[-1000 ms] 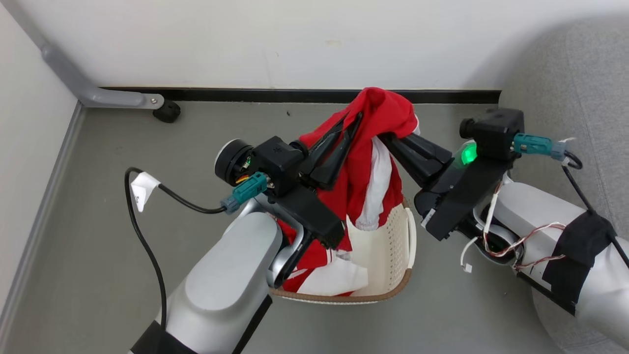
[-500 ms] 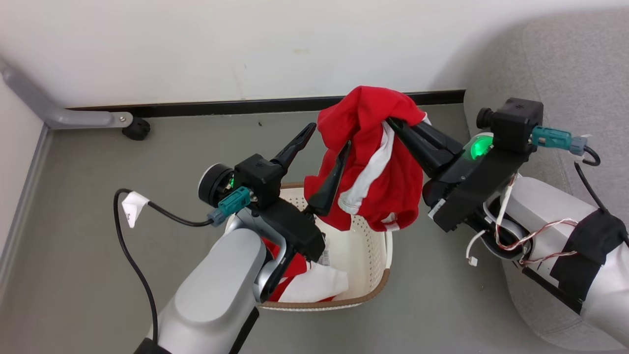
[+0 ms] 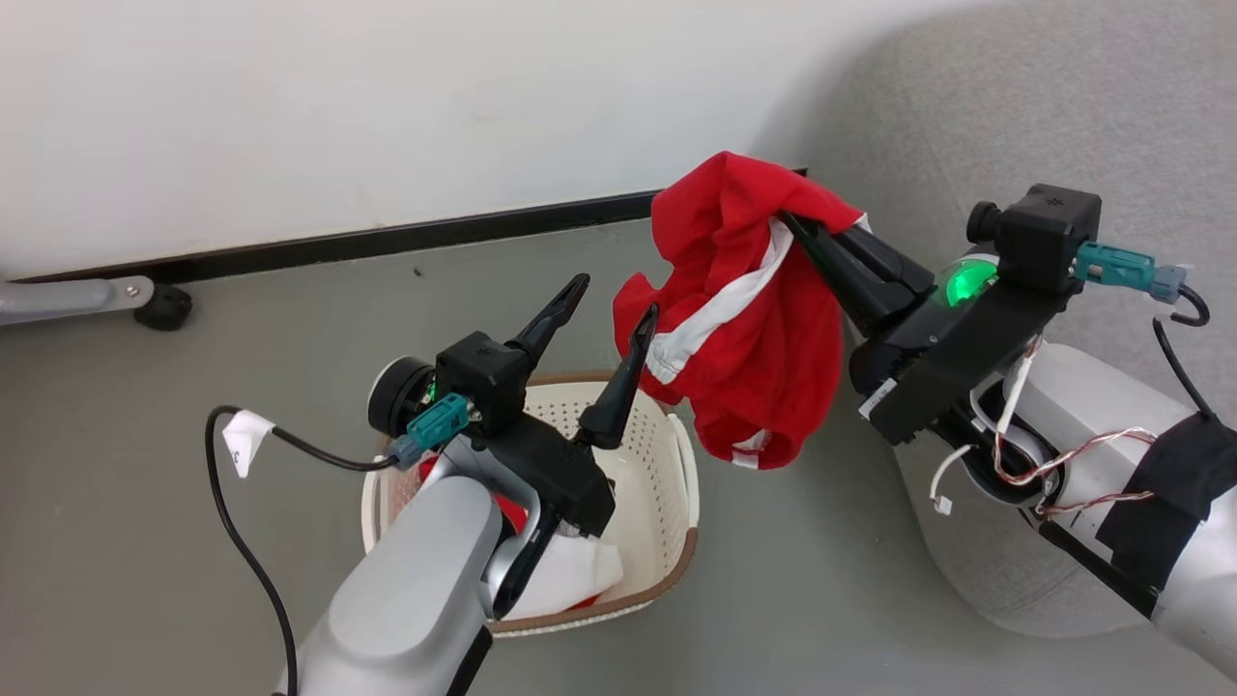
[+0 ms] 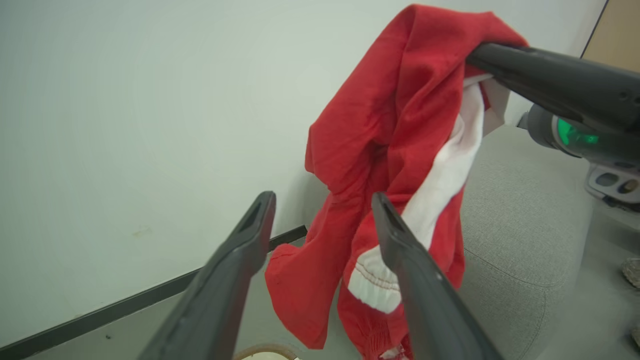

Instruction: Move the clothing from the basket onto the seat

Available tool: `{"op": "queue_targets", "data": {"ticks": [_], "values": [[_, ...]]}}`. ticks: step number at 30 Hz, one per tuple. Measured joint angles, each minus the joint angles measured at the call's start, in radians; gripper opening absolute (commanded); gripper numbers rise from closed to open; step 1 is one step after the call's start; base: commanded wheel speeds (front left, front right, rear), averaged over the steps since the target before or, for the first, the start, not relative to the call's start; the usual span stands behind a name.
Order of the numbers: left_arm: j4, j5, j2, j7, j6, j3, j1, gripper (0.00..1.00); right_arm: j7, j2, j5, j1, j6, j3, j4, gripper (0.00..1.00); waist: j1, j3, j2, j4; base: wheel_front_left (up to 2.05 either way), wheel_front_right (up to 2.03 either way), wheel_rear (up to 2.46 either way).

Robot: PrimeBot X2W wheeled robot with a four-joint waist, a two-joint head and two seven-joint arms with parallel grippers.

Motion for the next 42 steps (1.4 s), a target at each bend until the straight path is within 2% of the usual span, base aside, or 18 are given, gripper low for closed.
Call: {"op": "queue_targets", "data": {"ticks": [28,42], "values": [[-0.014,0.047,-0.005,0.0,-0.008,0.003,0.063,1.0,0.0,0.007,-0.068,0.053,0.0,-0.102,-0.032,0.0,0.0,-0.02,0.0,-0.299,0.0,0.0,0.0],[-0.022,0.06,-0.009,0.0,-0.009,-0.008,0.076,1.0,0.0,-0.016,-0.094,0.124,0.0,-0.162,-0.087,0.0,0.0,-0.02,0.0,-0.407,0.0,0.0,0.0]]}}
